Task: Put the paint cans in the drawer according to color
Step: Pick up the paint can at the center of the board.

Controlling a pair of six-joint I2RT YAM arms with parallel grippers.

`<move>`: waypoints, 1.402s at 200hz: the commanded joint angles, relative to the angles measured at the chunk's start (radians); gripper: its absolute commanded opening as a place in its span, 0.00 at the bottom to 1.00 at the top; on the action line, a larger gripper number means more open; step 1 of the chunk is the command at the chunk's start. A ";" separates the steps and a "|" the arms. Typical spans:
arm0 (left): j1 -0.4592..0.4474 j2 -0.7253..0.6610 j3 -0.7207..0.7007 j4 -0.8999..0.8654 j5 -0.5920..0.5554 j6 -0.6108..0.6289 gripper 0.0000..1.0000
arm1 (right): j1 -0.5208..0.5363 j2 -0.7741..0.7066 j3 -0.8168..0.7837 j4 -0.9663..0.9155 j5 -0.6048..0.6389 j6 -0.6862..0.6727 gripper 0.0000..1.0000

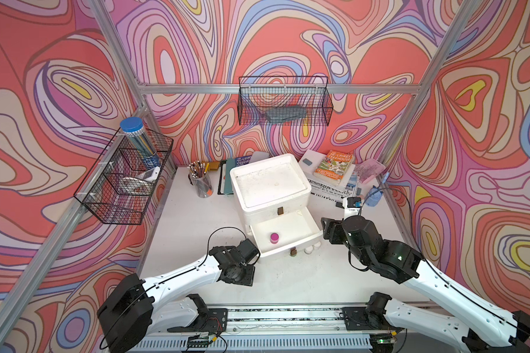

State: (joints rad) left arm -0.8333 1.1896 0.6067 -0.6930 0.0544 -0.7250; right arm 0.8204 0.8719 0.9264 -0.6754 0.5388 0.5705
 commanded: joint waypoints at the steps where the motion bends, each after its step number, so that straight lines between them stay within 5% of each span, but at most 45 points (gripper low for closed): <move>1: -0.011 0.030 0.010 0.034 -0.016 0.038 0.54 | 0.000 -0.014 -0.004 -0.011 0.035 0.001 0.76; 86: -0.020 0.009 0.011 -0.011 -0.054 0.037 0.23 | 0.000 -0.029 -0.004 -0.008 0.059 -0.005 0.70; 173: -0.044 -0.239 0.242 -0.355 -0.200 0.018 0.15 | -0.012 0.037 0.005 0.000 0.064 -0.008 0.66; 200: -0.045 -0.232 0.407 -0.414 -0.208 0.153 0.15 | -0.070 0.056 0.014 -0.045 0.051 0.033 0.65; 228: -0.044 -0.146 0.582 -0.372 -0.145 0.386 0.13 | -0.218 0.045 -0.005 -0.056 -0.096 0.068 0.65; 280: -0.045 0.179 0.871 -0.276 0.045 0.891 0.13 | -0.383 0.060 -0.052 -0.065 -0.325 0.108 0.65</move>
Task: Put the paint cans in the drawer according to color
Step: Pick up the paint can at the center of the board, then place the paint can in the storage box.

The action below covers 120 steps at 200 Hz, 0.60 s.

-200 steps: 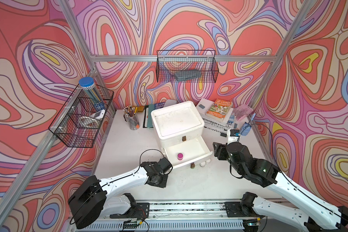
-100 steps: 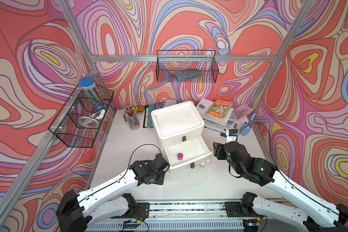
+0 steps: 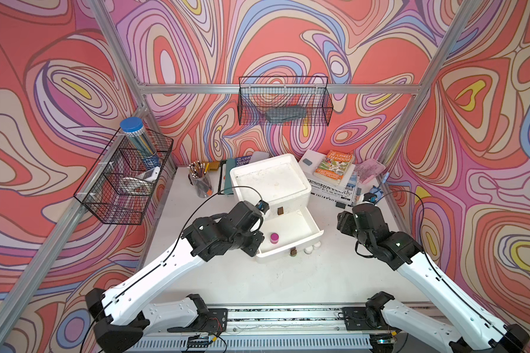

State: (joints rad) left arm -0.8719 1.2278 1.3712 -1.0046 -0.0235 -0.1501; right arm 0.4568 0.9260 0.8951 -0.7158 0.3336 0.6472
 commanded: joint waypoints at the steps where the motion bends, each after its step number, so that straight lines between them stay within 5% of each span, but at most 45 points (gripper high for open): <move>1: -0.007 0.149 0.114 0.034 0.128 0.324 0.13 | -0.020 0.005 -0.021 -0.025 -0.121 0.032 0.65; 53: -0.011 0.462 0.368 0.003 0.223 0.563 0.13 | -0.024 -0.088 -0.058 -0.044 -0.105 0.073 0.65; 120: -0.032 0.670 0.449 0.003 0.146 0.691 0.15 | -0.024 -0.185 -0.081 -0.109 -0.059 0.120 0.65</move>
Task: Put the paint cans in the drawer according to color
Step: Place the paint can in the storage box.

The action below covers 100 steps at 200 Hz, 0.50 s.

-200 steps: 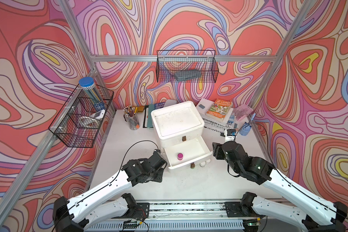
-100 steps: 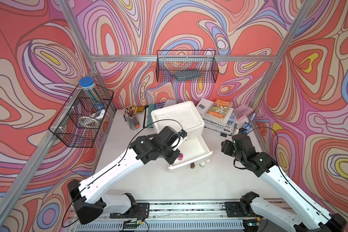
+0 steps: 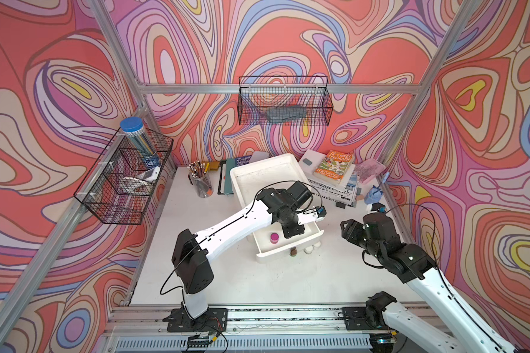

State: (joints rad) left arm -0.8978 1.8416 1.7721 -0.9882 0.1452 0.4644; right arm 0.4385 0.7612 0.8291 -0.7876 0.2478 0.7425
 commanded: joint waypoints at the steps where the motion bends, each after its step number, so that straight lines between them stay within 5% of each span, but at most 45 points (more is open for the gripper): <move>1: -0.006 0.059 0.048 -0.013 -0.022 0.077 0.15 | -0.005 -0.021 -0.015 -0.038 0.028 0.025 0.65; 72: -0.007 0.192 0.093 0.024 -0.108 0.041 0.18 | -0.005 -0.041 -0.012 -0.055 0.036 0.019 0.65; 100: -0.009 0.208 0.094 0.045 -0.113 0.015 0.31 | -0.006 -0.046 -0.004 -0.068 0.042 0.003 0.65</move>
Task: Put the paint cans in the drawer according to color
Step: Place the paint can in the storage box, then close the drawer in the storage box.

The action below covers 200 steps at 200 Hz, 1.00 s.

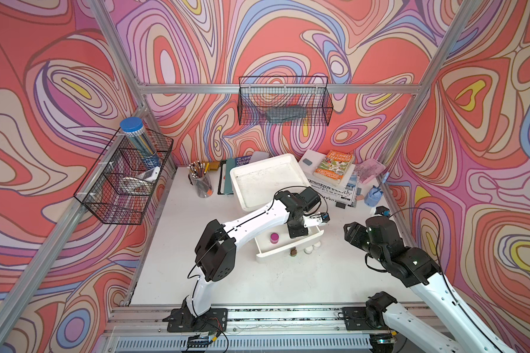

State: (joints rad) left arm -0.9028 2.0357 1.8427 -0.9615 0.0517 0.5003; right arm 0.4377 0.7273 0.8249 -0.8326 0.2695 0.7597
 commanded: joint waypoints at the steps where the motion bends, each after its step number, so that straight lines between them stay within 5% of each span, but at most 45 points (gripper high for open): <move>1: -0.003 0.014 0.023 0.019 -0.019 -0.021 0.31 | -0.005 -0.011 0.001 -0.023 0.019 -0.013 0.66; 64: -0.003 -0.063 0.032 0.068 -0.002 -0.068 0.56 | -0.004 -0.009 0.023 -0.037 0.011 -0.115 0.70; 105: -0.014 -0.359 -0.135 0.354 -0.010 -0.164 0.56 | -0.004 0.026 0.034 0.008 -0.112 -0.258 0.70; 157: -0.008 -0.711 -0.363 0.550 -0.424 -0.543 0.77 | 0.032 0.102 -0.058 0.133 -0.426 -0.262 0.65; 173: 0.040 -0.756 -0.369 0.450 -0.517 -0.676 0.77 | 0.130 0.109 -0.094 0.206 -0.419 -0.256 0.63; 200: 0.197 -0.794 -0.387 0.296 -0.489 -0.910 0.78 | 0.368 0.163 -0.117 0.307 -0.287 -0.293 0.62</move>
State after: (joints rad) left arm -0.8131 1.2423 1.4960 -0.5068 -0.3508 -0.1219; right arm 0.6544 0.8536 0.7235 -0.6582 -0.0685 0.5030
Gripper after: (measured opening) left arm 0.775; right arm 0.625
